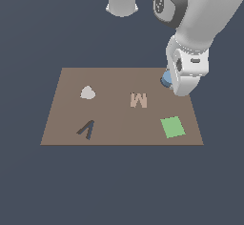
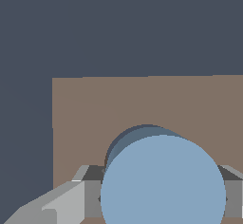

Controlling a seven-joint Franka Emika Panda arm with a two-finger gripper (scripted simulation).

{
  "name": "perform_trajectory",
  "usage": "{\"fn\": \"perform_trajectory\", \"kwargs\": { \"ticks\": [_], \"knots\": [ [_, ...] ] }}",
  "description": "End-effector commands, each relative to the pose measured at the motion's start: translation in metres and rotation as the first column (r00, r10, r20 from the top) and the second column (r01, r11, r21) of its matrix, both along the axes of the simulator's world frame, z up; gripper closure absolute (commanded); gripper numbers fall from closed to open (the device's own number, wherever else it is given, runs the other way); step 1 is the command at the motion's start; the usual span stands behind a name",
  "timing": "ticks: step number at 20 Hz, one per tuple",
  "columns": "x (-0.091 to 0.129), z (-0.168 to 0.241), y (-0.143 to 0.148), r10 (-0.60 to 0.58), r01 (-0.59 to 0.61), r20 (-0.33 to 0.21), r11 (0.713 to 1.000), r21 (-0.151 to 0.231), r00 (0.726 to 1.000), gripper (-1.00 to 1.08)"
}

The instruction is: Insert a designated object into the corresponding slot on a board.

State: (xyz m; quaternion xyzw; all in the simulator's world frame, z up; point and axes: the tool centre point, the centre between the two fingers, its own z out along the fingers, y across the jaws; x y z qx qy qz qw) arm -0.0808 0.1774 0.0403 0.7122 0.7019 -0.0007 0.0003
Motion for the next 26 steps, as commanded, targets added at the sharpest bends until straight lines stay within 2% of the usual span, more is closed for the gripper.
{"fn": "perform_trajectory", "kwargs": {
  "ticks": [1,16,17,26],
  "knots": [
    [-0.003,0.0,-0.001,0.02,-0.02,0.001,1.0,0.0,1.0,1.08],
    [-0.002,-0.01,-0.001,0.016,-0.016,0.001,1.0,0.0,1.0,1.08],
    [-0.002,-0.01,-0.001,0.016,-0.016,0.001,1.0,0.0,1.0,-0.92],
    [-0.002,-0.01,-0.001,0.016,-0.016,0.001,1.0,0.0,1.0,-0.92]
  ]
}}
